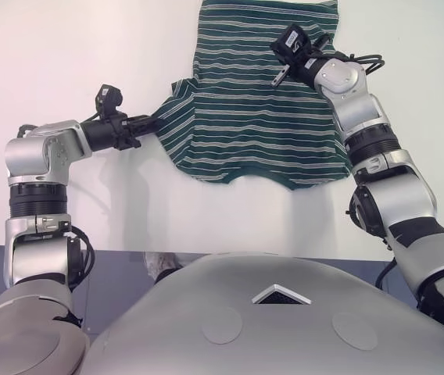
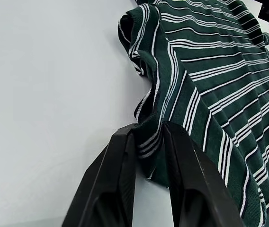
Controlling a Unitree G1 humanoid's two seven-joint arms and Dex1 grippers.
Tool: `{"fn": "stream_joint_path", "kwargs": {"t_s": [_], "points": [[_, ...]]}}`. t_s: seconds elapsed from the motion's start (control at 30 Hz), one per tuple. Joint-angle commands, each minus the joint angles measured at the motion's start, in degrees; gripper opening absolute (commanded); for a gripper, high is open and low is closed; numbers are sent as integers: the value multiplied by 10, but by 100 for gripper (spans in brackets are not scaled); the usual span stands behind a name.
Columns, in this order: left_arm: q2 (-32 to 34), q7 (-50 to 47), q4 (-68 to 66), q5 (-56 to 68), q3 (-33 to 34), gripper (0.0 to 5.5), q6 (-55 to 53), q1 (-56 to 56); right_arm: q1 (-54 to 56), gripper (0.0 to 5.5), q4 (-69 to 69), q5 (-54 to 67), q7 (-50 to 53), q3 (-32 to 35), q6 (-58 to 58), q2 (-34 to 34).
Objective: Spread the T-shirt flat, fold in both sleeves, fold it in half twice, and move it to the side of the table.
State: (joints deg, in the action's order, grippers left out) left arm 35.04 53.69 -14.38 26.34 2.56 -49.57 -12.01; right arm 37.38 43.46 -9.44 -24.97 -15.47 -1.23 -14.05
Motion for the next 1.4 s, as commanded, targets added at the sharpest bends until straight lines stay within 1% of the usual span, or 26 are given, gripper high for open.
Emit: {"fn": "stream_joint_path", "kwargs": {"t_s": [0.03,0.1,0.17,0.23,0.3,0.43,0.53,0.57,0.63,0.7,0.77,0.83,0.87,0.93,1.03,1.13,1.27,1.33,1.4], "points": [[-7,-20,-14,-5,-4,29,-23,22,-4,0,-30,-1,3,17,13,-15],[-5,-22,-1,16,18,2,-38,7,-16,0,-58,2,-2,25,25,-26],[-6,-25,32,42,35,2,-62,-7,-36,0,-96,4,-9,33,39,-42],[-20,-38,90,57,27,2,-86,-18,-60,0,-135,10,-8,47,59,-55],[-48,-60,143,57,-4,2,-94,-29,-87,0,-172,15,-7,63,83,-63],[-116,-118,201,40,-61,2,-86,-40,-121,0,-224,29,-1,86,130,-61],[-130,-144,201,-4,-125,2,-58,-33,-156,0,-286,71,2,127,194,-52],[-130,-152,196,-21,-142,31,-47,-27,-168,22,-314,113,0,164,248,-46],[-130,-161,193,-38,-162,62,-33,-18,-193,55,-368,198,-5,244,348,-45],[-130,-168,199,-48,-167,96,-20,-8,-237,93,-420,263,-23,312,428,-72],[-111,-166,219,-68,-179,98,10,0,-292,131,-458,309,-53,362,492,-113],[-82,-162,242,-99,-193,98,44,7,-335,171,-486,344,-78,395,540,-149],[-73,-159,259,-100,-188,98,52,9,-350,177,-491,357,-87,407,561,-165],[-67,-150,284,-89,-167,98,58,-6,-388,177,-497,365,-105,399,585,-189],[-68,-150,285,-80,-145,98,60,-21,-421,177,-475,360,-129,349,580,-196],[-61,-151,279,-82,-134,98,67,-14,-448,125,-453,339,-138,309,548,-203],[-59,-148,270,-85,-130,98,76,-6,-438,45,-429,336,-134,313,503,-215],[-55,-141,266,-83,-133,98,79,0,-420,7,-460,345,-133,317,477,-217],[-43,-124,265,-85,-140,98,87,11,-402,0,-518,364,-145,310,477,-224]]}}
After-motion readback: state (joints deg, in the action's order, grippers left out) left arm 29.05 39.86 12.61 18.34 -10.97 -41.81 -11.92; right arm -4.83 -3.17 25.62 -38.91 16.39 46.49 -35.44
